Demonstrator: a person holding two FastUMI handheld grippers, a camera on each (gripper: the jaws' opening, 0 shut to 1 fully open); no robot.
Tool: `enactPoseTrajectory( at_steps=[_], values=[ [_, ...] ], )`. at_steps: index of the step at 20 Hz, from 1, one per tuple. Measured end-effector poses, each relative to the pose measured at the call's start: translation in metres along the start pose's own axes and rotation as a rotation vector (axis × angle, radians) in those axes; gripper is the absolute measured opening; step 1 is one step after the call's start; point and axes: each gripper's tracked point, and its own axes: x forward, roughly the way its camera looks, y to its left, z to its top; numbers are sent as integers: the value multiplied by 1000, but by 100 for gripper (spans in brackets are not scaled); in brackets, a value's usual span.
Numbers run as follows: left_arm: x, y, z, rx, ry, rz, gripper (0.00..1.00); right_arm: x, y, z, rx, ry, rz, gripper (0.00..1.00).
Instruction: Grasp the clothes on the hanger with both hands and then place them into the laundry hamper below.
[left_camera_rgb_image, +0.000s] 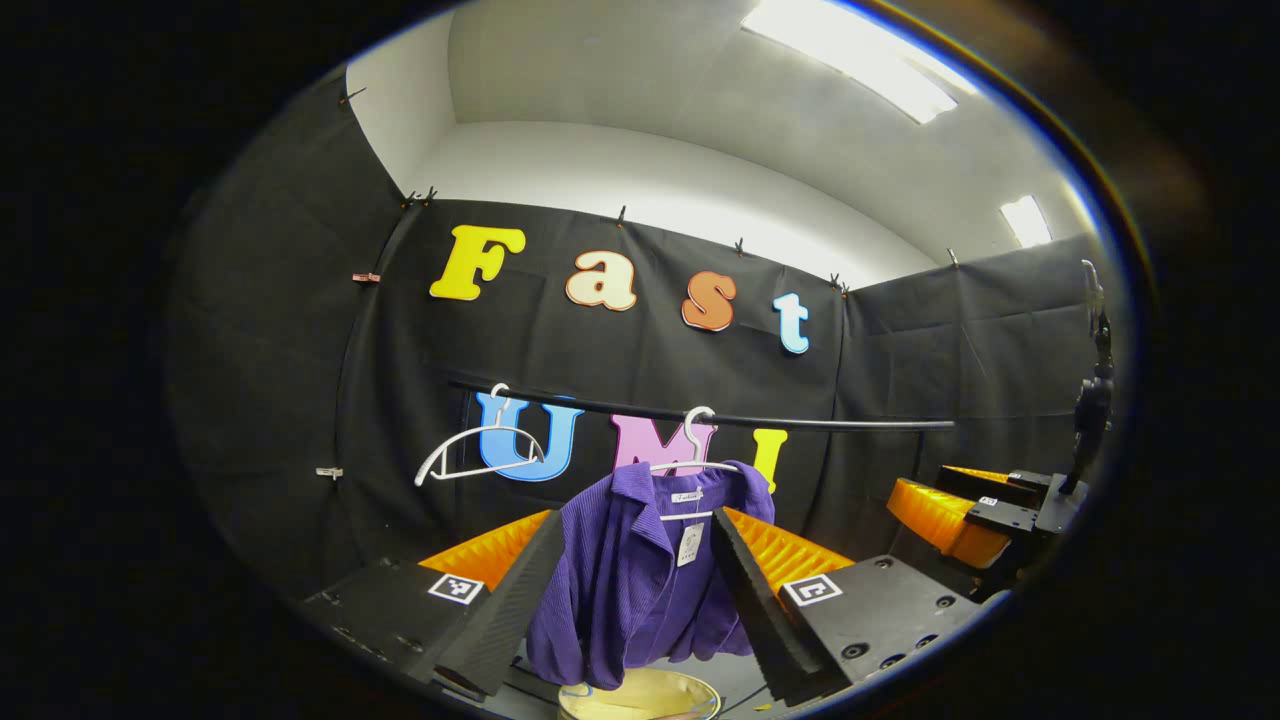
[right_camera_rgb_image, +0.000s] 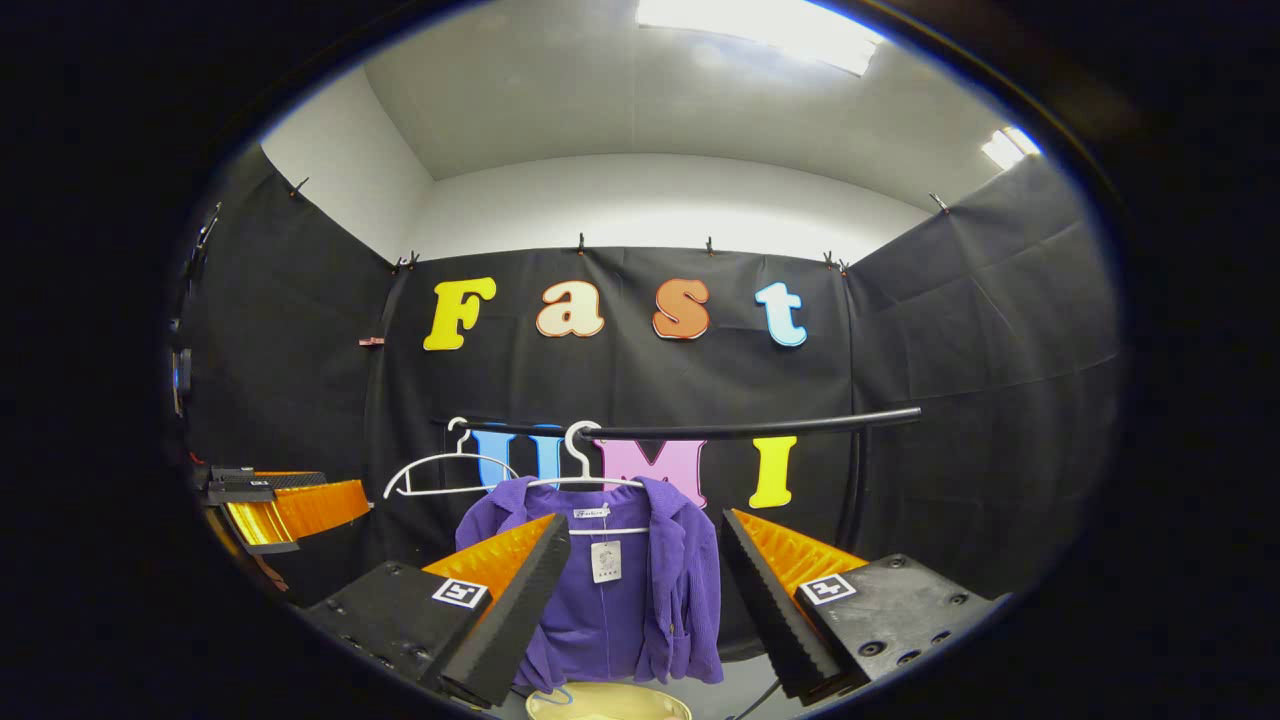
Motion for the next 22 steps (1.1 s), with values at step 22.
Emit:
enactPoseTrajectory(
  at_steps=[22],
  values=[
    [-5, 8, -15, 2, 59, -119, 93, -21, 23, -6, -5, 9, -74, 97]
  ],
)
